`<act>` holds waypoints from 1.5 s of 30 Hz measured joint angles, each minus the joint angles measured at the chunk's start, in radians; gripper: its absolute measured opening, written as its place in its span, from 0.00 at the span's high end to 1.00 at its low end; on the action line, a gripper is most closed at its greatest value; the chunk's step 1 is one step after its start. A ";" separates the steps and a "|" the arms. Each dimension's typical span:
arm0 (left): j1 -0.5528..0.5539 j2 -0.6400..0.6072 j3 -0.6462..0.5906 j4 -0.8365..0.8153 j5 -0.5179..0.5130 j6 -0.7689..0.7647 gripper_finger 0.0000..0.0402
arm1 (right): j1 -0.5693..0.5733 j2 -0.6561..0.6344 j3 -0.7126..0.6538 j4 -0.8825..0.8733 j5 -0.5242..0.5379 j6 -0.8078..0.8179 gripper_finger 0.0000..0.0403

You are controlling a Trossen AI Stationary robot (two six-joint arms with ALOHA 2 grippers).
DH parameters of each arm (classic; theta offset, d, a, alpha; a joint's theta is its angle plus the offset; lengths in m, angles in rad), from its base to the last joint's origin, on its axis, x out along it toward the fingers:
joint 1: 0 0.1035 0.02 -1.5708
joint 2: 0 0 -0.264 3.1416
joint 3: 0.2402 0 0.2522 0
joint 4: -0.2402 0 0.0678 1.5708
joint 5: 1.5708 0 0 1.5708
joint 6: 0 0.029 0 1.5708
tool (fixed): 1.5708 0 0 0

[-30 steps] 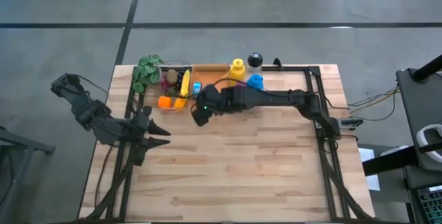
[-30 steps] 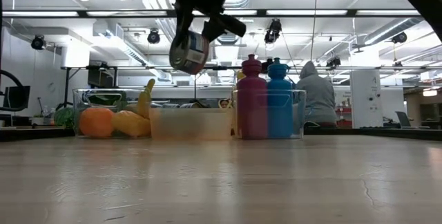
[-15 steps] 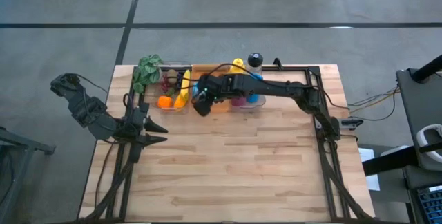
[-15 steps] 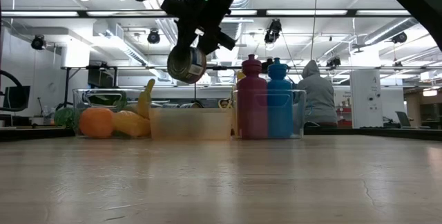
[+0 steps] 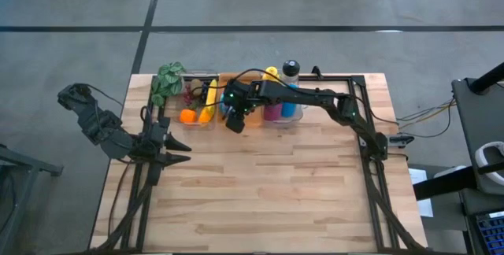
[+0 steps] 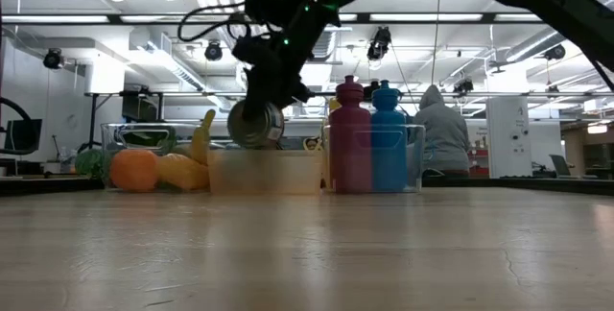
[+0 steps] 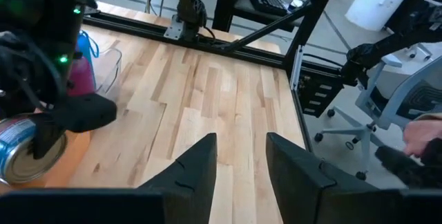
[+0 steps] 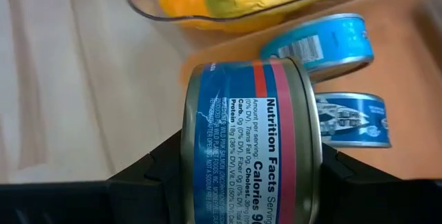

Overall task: Pick & Place Food Item
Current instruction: Put the blue and pink tuna can into the orange bin, then return to Home Position

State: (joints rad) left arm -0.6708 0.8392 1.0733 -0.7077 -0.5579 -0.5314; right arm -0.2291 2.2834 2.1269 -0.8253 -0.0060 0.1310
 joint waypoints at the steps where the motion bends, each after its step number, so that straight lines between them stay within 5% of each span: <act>1: 0.000 0.000 0.000 0.000 0.000 -0.001 0.68 | -0.006 0.005 0.000 0.000 -0.002 -0.006 0.55; 29: 0.001 0.000 0.000 0.000 -0.019 -0.020 0.68 | -0.025 0.029 -0.010 0.021 -0.019 -0.139 0.50; 45: 0.001 0.000 0.000 0.000 -0.019 -0.019 0.68 | -0.020 0.029 -0.010 0.024 -0.018 -0.141 0.38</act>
State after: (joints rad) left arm -0.6697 0.8394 1.0733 -0.7077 -0.5770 -0.5505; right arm -0.2489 2.3123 2.1166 -0.8008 -0.0244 -0.0096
